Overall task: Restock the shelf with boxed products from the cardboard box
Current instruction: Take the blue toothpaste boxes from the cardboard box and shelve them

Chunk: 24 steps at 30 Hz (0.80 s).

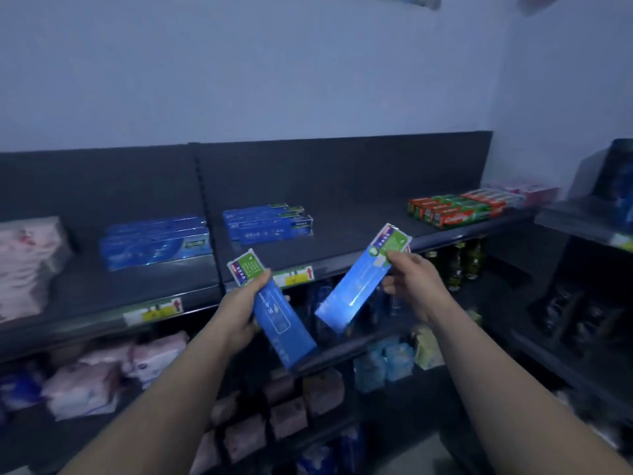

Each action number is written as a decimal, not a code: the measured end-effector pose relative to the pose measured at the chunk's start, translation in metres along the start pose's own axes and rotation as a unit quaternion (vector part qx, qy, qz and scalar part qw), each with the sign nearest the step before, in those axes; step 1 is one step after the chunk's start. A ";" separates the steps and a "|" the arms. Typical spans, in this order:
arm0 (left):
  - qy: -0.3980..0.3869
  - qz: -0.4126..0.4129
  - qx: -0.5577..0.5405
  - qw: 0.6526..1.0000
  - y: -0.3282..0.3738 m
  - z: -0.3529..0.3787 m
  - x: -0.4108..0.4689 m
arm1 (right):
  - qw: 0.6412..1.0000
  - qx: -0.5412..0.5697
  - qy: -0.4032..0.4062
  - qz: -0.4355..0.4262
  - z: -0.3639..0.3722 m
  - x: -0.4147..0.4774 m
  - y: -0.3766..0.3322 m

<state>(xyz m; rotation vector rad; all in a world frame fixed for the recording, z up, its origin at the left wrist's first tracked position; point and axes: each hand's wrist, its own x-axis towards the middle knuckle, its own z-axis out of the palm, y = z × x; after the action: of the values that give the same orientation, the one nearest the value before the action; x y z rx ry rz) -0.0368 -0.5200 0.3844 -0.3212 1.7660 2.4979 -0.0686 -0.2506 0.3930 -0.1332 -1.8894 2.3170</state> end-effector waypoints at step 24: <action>0.177 0.060 -0.001 0.982 0.077 -0.022 0.125 | 0.977 -0.079 -0.195 0.038 0.109 0.206 0.040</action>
<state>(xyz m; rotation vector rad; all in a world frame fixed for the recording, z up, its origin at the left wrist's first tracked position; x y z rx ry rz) -0.1694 -0.5748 0.4225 -0.7193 1.9555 2.6590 -0.2911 -0.3286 0.3816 0.2551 -2.2855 2.3777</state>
